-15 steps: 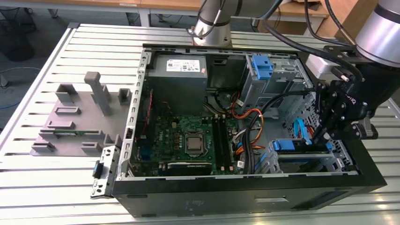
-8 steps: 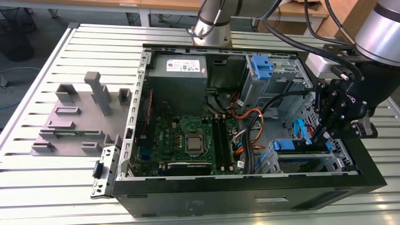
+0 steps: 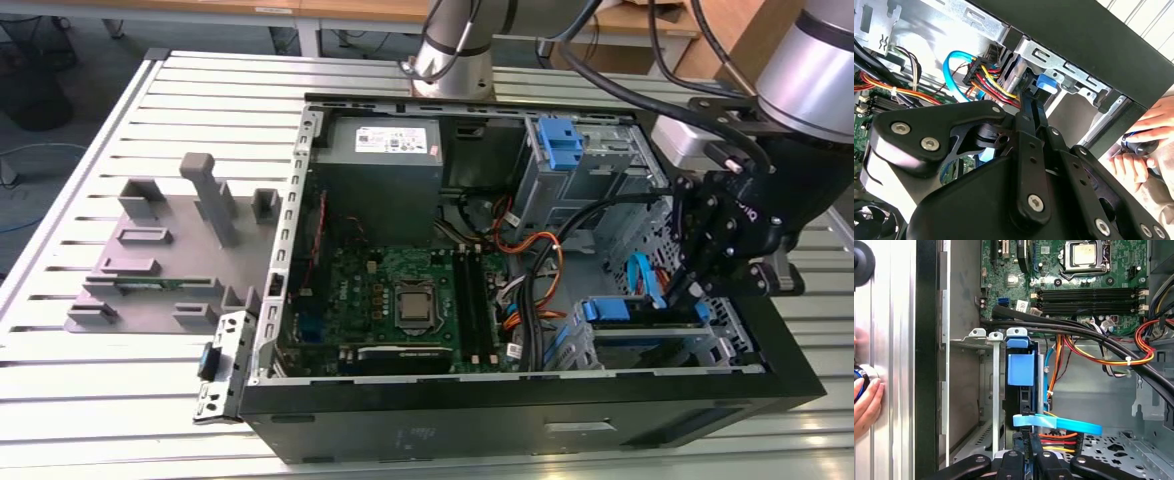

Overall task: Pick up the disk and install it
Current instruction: 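Insert the second disk wire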

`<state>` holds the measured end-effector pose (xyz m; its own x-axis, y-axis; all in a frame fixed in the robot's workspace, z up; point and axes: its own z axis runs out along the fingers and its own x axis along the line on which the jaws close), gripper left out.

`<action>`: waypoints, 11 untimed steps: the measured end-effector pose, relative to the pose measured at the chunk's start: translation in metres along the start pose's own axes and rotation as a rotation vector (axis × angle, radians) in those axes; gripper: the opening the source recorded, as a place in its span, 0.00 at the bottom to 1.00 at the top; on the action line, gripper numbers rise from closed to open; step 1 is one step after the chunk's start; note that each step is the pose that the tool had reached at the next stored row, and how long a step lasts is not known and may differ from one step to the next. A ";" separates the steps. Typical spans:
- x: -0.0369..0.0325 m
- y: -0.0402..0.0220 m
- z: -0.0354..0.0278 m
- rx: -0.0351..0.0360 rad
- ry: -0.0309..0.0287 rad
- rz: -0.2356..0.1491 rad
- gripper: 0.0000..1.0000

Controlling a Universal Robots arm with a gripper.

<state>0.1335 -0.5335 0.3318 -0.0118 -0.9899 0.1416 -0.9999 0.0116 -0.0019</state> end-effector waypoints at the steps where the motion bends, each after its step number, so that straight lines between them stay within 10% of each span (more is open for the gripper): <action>1: -0.0001 0.0000 0.0008 0.0000 -0.0002 0.000 0.16; 11: -0.0005 0.0000 0.0035 0.0000 0.0007 0.000 0.16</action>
<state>0.1335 -0.5335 0.3282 -0.0118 -0.9898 0.1422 -0.9999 0.0116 -0.0019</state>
